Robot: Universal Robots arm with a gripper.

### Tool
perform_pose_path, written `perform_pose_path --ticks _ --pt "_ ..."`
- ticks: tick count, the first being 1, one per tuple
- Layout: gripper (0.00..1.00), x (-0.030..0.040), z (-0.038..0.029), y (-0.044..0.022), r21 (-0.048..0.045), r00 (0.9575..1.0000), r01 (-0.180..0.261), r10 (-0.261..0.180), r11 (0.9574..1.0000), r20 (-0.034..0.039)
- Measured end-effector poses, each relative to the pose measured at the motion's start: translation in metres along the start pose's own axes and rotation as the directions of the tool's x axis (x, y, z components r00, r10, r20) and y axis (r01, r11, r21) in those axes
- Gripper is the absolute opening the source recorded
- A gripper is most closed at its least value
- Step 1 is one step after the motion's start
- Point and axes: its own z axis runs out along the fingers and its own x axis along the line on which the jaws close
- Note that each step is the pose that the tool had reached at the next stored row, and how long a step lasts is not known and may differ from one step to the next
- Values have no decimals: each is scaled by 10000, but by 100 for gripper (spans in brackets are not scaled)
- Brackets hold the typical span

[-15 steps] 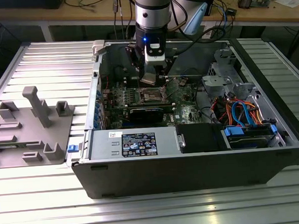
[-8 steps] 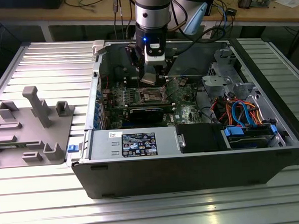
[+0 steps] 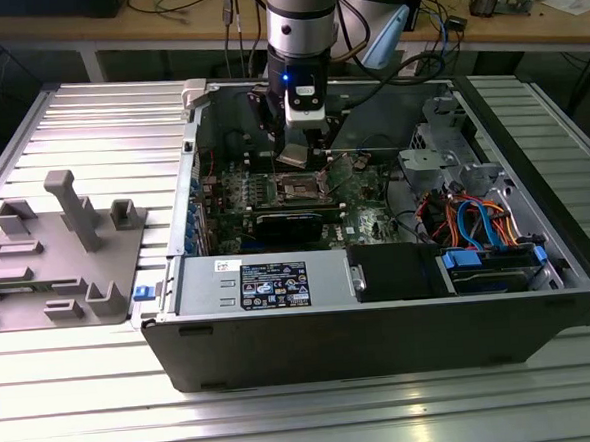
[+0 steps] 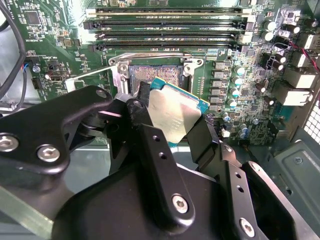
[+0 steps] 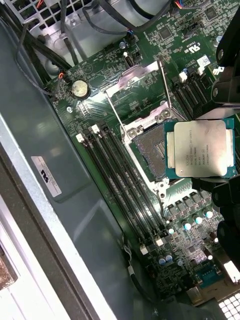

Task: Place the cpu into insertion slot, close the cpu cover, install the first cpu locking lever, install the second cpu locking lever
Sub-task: 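Place the cpu into insertion slot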

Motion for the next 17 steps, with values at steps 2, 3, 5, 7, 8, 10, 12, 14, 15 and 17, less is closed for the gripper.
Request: perform_pose_path --ticks 2,3,5,7,8,10,12,14,15,17 --pt "55 0 0 0 5 10000 -9 9 10000 2" --pt "55 0 0 0 6 10000 -13 13 10000 4" --pt "55 0 0 0 8 10000 -21 21 10000 6" --pt "55 0 0 0 13 10000 -26 26 10000 9" --pt "55 0 0 0 17 10000 -29 29 10000 11" --pt "55 0 0 0 26 10000 -36 36 10000 15" --pt "55 0 0 0 29 10000 -47 47 10000 18" --pt "55 0 0 0 30 10000 -52 52 10000 18" --pt "55 0 1 0 31 10000 -60 60 10000 20" --pt "55 0 1 0 35 10000 -83 83 10000 24"
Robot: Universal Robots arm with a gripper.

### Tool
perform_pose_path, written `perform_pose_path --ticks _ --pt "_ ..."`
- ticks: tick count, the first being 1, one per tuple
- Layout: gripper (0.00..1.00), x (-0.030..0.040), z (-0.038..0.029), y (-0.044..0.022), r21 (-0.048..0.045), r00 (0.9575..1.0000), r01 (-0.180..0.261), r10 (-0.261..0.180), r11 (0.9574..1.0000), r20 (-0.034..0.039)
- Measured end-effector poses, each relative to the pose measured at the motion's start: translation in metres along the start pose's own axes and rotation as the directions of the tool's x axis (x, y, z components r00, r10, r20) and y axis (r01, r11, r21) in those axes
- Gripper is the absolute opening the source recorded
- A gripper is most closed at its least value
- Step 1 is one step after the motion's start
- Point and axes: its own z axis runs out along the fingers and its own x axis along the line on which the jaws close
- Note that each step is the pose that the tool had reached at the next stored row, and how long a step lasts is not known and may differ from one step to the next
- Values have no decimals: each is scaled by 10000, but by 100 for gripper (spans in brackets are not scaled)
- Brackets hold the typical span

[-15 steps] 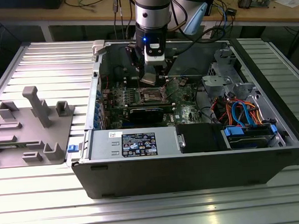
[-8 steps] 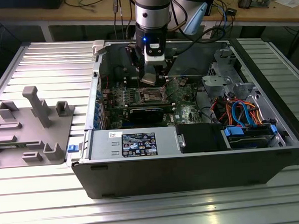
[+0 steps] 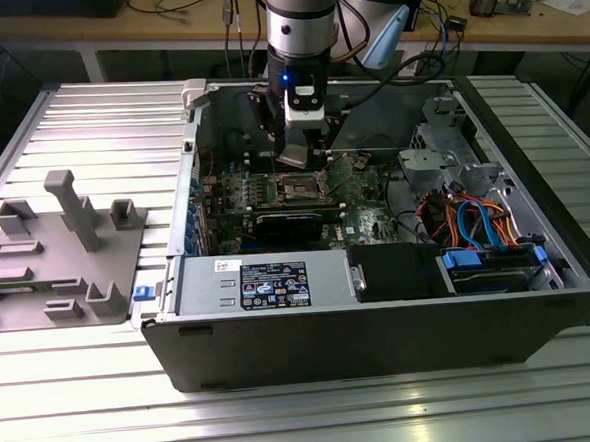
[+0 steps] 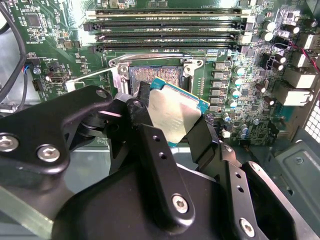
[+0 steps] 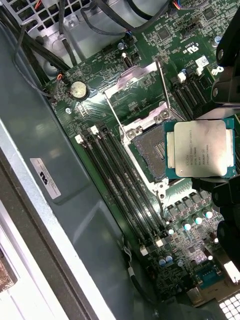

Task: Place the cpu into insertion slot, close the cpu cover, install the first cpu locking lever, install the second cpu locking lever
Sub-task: 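Place the cpu into insertion slot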

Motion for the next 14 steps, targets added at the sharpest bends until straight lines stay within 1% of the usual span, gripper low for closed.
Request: perform_pose_path --ticks 9,14 --pt "55 0 0 0 6 10000 -83 83 10000 6" --pt "55 0 2 0 30 9996 -292 292 9996 27"
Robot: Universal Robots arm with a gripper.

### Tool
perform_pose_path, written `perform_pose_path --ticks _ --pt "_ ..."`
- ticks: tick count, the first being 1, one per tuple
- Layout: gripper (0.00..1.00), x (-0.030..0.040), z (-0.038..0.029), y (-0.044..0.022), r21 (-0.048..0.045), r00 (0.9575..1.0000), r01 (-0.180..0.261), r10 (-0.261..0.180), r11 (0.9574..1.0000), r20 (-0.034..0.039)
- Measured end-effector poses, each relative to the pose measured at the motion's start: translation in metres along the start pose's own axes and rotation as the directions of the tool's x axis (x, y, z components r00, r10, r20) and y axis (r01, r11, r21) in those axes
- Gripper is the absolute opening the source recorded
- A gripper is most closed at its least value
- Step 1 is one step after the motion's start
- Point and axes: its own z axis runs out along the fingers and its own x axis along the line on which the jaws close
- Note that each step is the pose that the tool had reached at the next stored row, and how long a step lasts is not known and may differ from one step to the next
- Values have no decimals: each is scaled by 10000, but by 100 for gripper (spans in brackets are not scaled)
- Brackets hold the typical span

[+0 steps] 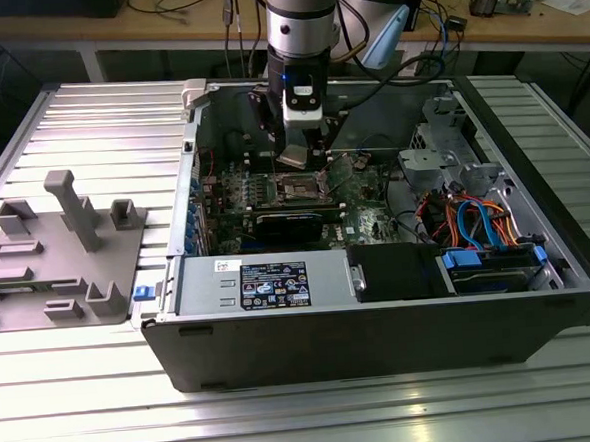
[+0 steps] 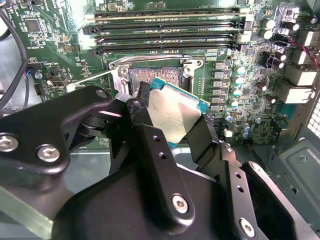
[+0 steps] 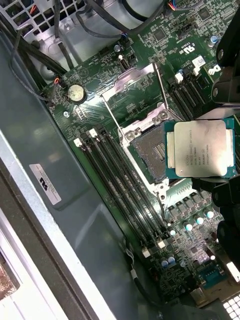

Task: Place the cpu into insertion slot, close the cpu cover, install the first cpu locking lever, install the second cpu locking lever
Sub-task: 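Place the cpu into insertion slot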

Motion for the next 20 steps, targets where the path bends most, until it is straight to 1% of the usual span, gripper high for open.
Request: perform_pose_path --ticks 20 --pt "55 0 1 0 8 9996 -271 271 9996 13"
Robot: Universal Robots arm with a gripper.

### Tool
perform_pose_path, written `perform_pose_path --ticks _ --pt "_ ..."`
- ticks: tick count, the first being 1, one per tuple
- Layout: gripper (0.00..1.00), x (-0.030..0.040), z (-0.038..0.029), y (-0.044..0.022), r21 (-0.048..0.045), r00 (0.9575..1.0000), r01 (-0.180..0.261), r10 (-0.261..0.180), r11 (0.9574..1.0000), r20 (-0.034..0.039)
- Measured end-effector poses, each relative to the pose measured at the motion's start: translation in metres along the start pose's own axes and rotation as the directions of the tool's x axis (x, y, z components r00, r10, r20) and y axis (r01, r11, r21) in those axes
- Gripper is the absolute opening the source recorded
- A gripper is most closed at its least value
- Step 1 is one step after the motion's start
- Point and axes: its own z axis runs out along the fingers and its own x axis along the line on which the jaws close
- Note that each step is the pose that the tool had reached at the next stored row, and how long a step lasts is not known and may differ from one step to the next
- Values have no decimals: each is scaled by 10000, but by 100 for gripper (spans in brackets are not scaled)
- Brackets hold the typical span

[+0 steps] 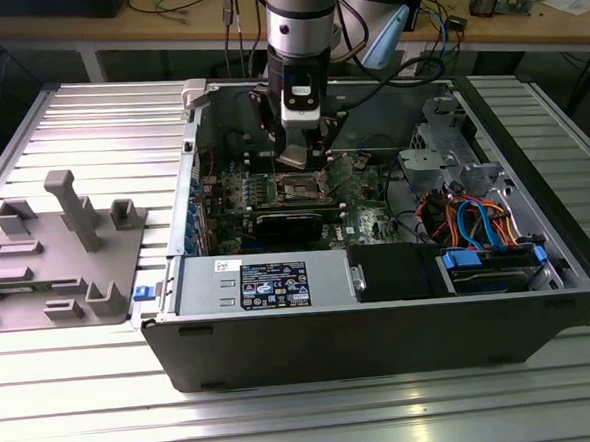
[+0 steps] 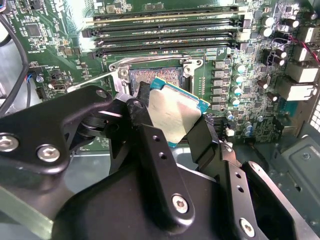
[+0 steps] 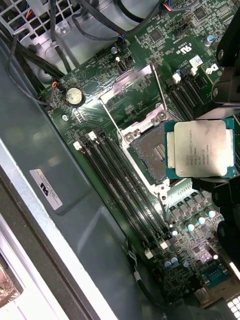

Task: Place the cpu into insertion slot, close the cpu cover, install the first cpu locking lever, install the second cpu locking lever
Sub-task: 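Place the cpu into insertion slot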

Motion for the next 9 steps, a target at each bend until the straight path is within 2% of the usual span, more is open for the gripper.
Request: perform_pose_path --ticks 9 --pt "55 0 0 0 5 9999 -108 108 9999 6"
